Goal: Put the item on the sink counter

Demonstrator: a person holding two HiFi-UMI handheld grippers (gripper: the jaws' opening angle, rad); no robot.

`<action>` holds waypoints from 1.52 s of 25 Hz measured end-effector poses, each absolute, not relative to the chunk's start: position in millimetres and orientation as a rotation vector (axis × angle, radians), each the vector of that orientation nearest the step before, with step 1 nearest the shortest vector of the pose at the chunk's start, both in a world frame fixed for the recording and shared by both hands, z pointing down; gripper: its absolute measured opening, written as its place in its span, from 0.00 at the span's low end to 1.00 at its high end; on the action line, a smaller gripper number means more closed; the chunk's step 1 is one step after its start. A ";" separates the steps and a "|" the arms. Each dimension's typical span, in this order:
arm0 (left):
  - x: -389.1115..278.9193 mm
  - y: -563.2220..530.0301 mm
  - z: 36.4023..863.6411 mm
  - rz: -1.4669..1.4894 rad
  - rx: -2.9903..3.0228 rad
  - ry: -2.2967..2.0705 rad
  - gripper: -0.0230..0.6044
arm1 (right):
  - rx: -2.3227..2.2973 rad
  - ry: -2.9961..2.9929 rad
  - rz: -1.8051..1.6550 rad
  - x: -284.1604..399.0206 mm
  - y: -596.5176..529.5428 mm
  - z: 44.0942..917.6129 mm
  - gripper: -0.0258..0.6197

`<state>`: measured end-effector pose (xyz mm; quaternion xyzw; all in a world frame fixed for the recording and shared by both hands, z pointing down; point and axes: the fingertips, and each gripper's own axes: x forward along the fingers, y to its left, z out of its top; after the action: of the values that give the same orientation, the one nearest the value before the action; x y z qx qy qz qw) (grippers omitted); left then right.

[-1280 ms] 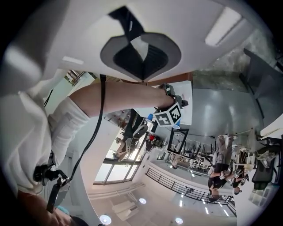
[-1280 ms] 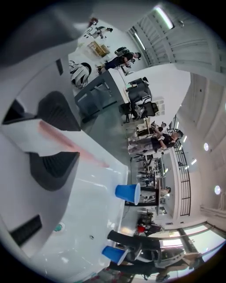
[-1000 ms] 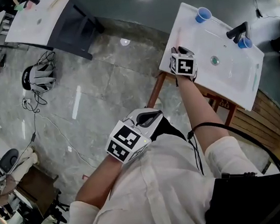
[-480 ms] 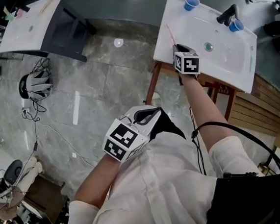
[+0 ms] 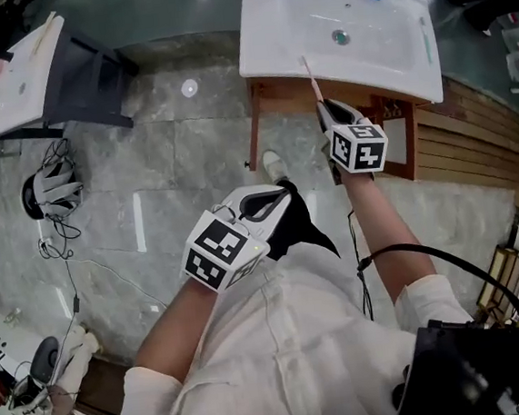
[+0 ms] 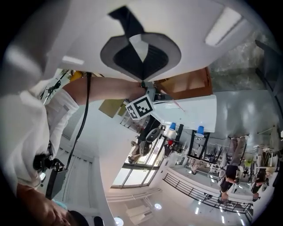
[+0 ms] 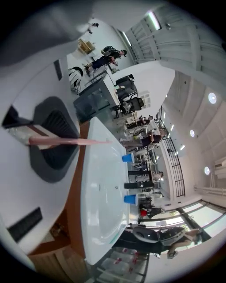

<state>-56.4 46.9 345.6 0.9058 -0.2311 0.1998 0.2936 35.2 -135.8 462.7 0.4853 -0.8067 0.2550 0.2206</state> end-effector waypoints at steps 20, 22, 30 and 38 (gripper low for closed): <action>51.3 44.2 449.1 0.700 2.347 -0.359 0.05 | 1.507 -1.947 0.898 185.1 -105.3 665.2 0.11; 60.9 32.5 462.7 0.701 2.337 -0.352 0.05 | 1.506 -1.939 0.894 190.5 -124.8 687.3 0.11; 85.3 -8.1 511.2 0.667 2.331 -0.345 0.05 | 1.603 -1.914 0.911 216.3 -202.3 766.1 0.11; 86.2 -23.7 544.8 0.637 2.307 -0.371 0.05 | 1.670 -1.849 0.918 237.2 -245.8 825.5 0.11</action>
<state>86.2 -23.7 544.8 0.8916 -0.1434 0.2461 0.3520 237.2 -245.8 825.5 0.6105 -0.6759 0.3354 0.2407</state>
